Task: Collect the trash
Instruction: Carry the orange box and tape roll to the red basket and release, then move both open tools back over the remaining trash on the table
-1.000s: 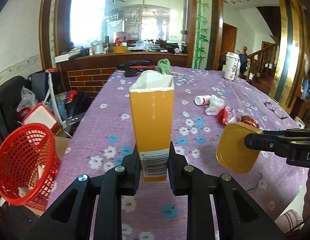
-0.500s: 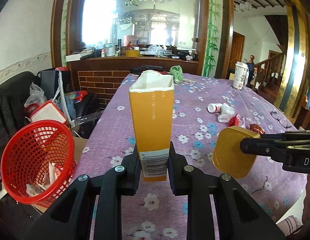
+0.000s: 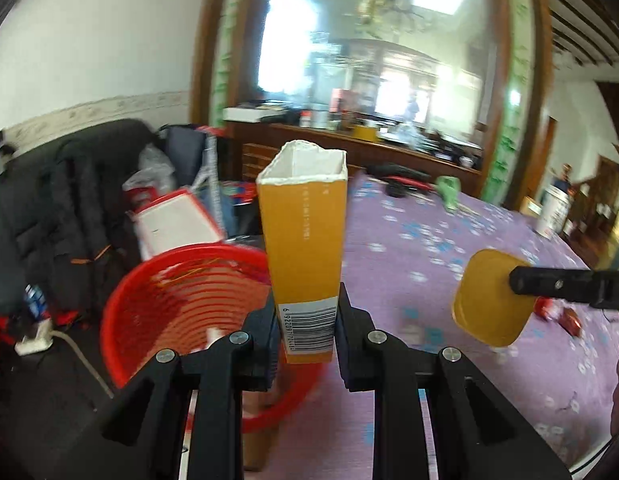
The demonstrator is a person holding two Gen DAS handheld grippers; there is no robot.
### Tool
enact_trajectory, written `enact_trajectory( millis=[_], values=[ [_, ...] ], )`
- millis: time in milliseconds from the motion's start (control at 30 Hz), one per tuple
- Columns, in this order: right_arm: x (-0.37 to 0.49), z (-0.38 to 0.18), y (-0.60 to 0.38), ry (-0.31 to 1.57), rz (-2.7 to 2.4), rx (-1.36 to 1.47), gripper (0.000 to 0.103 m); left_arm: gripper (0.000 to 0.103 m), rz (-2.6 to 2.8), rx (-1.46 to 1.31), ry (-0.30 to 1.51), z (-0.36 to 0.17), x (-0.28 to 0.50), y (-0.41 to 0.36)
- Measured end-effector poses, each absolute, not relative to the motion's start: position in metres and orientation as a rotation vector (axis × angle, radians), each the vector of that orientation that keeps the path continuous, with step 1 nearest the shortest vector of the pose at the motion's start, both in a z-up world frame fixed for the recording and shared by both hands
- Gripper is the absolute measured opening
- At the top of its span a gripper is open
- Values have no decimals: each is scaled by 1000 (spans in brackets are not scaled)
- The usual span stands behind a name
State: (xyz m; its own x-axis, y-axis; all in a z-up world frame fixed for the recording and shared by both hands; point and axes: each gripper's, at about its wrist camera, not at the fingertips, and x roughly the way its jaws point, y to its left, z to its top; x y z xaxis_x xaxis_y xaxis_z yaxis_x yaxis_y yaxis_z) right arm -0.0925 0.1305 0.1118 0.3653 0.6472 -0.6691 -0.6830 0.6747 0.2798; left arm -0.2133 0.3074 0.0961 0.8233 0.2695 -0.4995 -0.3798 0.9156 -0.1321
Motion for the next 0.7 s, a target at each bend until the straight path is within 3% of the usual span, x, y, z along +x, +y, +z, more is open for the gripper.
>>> enact_trajectory(
  millis=[467, 500, 567, 700],
  values=[
    [-91, 98, 253, 877, 983, -89, 36, 23, 453, -319, 545, 68, -232, 380],
    [-89, 97, 256, 876, 984, -89, 42, 26, 450, -321, 546, 67, -231, 380],
    [-86, 98, 252, 865, 972, -80, 45, 63, 457, -326, 542, 67, -232, 381],
    [-83, 103, 228, 846, 952, -63, 47, 65, 452, -316, 517, 70, -234, 376]
  ],
)
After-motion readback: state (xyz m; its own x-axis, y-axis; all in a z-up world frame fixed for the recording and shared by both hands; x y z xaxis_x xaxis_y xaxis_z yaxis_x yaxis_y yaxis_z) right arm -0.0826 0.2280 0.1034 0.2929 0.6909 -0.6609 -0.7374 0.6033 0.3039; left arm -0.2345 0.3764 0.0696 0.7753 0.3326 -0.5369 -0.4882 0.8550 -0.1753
